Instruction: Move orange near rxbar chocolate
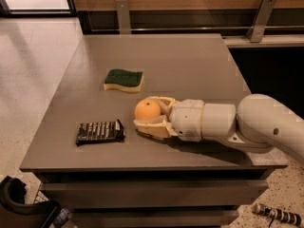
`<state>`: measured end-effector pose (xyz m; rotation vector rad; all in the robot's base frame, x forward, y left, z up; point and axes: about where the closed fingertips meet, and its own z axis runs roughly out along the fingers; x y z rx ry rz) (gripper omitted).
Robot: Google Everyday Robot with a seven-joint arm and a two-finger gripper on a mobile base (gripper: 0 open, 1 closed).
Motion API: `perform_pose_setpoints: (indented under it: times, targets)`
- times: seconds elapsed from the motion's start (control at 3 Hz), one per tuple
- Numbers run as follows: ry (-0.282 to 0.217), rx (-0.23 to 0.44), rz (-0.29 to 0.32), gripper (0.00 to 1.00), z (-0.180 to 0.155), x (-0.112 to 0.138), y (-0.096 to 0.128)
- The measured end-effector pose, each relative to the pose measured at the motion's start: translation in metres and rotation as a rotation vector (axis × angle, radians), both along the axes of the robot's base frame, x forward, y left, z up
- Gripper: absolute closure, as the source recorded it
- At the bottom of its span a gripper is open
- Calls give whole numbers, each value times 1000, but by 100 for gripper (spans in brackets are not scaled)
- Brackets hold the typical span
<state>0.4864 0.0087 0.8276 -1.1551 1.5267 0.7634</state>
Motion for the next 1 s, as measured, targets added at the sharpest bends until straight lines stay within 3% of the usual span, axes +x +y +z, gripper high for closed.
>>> perform_pose_setpoints:
  times: [0.33, 0.67, 1.0]
  targets:
    - [0, 0, 0, 24, 0, 0, 0]
    - [0, 0, 0, 2, 0, 0, 0]
    - [0, 0, 2, 0, 0, 0, 1]
